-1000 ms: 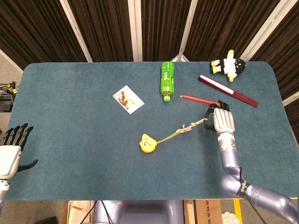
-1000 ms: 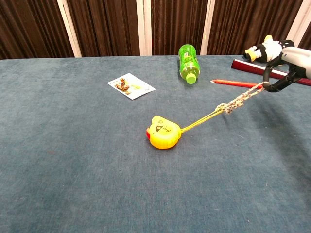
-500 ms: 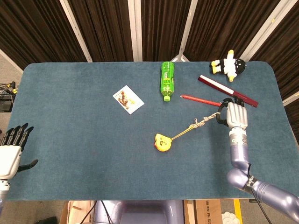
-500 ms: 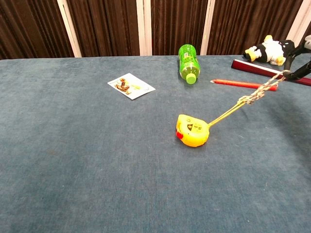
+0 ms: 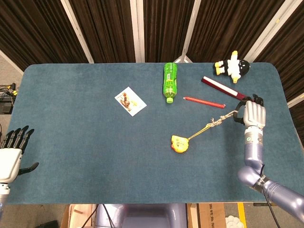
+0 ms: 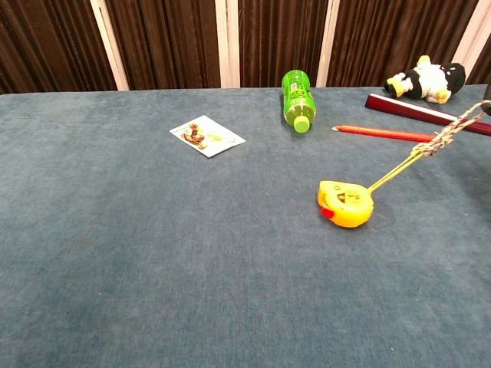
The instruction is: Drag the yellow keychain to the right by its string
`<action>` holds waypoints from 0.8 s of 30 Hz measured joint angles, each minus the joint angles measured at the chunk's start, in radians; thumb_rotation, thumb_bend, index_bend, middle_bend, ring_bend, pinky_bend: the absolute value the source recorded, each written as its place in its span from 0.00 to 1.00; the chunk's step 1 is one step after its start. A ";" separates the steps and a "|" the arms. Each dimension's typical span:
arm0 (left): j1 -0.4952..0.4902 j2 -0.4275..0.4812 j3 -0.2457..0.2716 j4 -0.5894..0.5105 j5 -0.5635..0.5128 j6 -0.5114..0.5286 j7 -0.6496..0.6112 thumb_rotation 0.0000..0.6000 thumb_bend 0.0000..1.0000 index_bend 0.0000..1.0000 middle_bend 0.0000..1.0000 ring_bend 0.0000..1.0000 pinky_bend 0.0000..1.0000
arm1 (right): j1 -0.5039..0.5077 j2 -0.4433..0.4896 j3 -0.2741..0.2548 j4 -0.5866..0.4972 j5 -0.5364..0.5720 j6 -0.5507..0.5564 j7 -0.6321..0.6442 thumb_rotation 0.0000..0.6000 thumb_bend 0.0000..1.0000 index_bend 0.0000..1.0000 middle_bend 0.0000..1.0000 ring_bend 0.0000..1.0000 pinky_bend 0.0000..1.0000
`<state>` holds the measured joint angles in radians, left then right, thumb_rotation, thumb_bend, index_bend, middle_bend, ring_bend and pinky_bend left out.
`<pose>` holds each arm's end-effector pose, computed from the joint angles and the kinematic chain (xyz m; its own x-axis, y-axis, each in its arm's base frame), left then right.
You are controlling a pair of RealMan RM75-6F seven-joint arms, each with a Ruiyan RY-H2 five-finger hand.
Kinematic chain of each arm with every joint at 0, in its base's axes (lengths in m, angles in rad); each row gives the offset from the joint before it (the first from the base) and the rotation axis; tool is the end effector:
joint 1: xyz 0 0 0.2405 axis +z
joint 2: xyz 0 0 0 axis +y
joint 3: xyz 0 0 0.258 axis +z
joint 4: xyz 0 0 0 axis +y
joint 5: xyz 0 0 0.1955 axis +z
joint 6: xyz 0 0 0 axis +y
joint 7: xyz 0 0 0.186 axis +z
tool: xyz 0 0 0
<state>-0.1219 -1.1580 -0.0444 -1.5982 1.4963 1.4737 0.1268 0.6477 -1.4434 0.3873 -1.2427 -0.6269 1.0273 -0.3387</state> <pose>-0.3000 0.2321 0.1590 0.4867 0.0021 0.8736 0.8729 -0.0405 -0.4863 -0.2878 -0.4373 0.1203 0.2763 -0.0432 0.9601 -0.9078 0.3162 0.2754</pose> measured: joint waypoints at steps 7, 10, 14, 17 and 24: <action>-0.002 -0.001 0.001 -0.003 0.006 0.001 0.004 1.00 0.00 0.00 0.00 0.00 0.00 | 0.000 0.012 0.012 0.025 0.010 -0.003 0.002 1.00 0.54 0.72 0.27 0.02 0.01; -0.002 -0.001 0.001 -0.003 0.007 0.002 0.005 1.00 0.00 0.00 0.00 0.00 0.00 | 0.000 0.016 0.016 0.033 0.013 0.000 0.000 1.00 0.54 0.72 0.27 0.02 0.01; -0.003 -0.002 0.001 -0.003 0.007 -0.001 0.004 1.00 0.00 0.00 0.00 0.00 0.00 | 0.003 0.020 0.024 0.049 0.018 0.004 -0.003 1.00 0.54 0.72 0.27 0.02 0.01; -0.003 -0.001 0.001 -0.003 0.007 -0.001 0.005 1.00 0.00 0.00 0.00 0.00 0.00 | 0.006 0.021 0.030 0.063 0.024 0.008 -0.008 1.00 0.54 0.72 0.27 0.02 0.01; -0.002 -0.001 0.002 -0.003 0.008 0.001 0.006 1.00 0.00 0.00 0.00 0.00 0.00 | 0.013 0.024 0.043 0.105 0.037 0.011 -0.020 1.00 0.54 0.72 0.27 0.02 0.01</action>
<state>-0.1239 -1.1592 -0.0426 -1.6014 1.5045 1.4749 0.1333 0.6607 -1.4192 0.4298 -1.1380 -0.5902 1.0383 -0.3586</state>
